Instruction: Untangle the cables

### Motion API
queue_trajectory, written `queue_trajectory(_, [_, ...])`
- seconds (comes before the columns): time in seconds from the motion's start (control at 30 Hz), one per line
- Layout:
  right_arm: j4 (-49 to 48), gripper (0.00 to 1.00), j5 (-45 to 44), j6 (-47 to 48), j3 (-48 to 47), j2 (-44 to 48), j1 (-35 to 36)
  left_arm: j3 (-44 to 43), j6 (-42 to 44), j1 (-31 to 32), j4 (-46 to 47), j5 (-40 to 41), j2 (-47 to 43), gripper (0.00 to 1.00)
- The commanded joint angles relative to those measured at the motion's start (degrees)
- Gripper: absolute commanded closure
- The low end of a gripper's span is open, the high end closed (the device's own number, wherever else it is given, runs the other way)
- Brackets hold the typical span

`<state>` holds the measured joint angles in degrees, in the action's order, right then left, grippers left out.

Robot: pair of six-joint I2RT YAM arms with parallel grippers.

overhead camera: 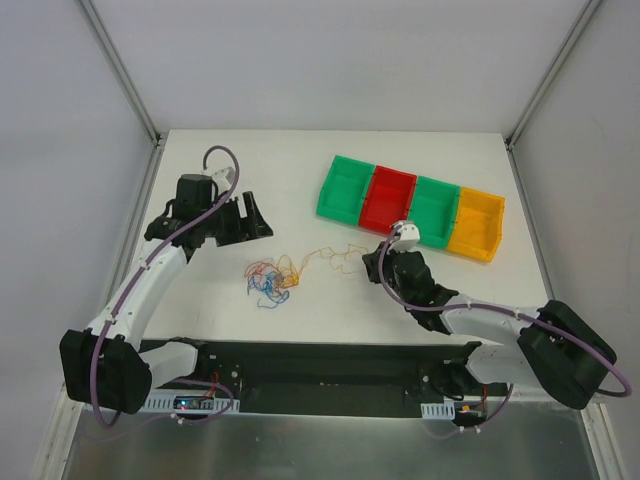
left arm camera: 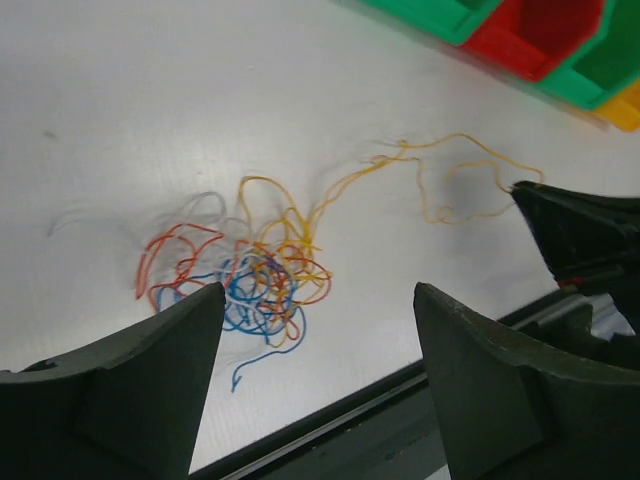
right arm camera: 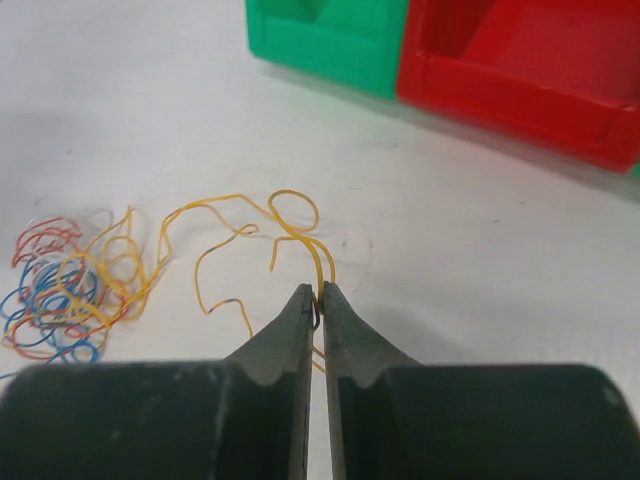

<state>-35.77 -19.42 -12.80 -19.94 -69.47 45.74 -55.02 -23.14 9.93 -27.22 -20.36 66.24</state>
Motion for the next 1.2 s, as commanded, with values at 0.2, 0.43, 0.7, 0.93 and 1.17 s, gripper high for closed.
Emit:
queue_trajectory(0.2, [-6.08,0.73,8.7,-6.71,0.26,-4.44,-0.12,-0.26,-6.47,16.95,13.77,-13.39,9.16,0.21])
queue_trajectory(0.43, [3.68,0.46,3.43,-9.08,-3.34,-5.49,-0.29,2.02,-9.03,21.53,14.83,-10.31,11.98,0.21])
queue_trajectory(0.7, [5.89,0.43,12.91,-6.63,-11.43,-14.63,-1.44,3.96,-9.91,23.02,14.92,-9.88,15.41,0.26])
queue_trajectory(0.93, [5.1,0.48,13.44,-7.15,-11.34,-15.43,-1.44,0.89,-9.91,24.87,15.09,-8.21,22.87,0.36])
queue_trajectory(1.17, [5.1,0.49,18.27,-8.73,-13.19,-19.11,-1.61,-0.09,-8.86,26.01,14.22,-2.07,25.96,0.4])
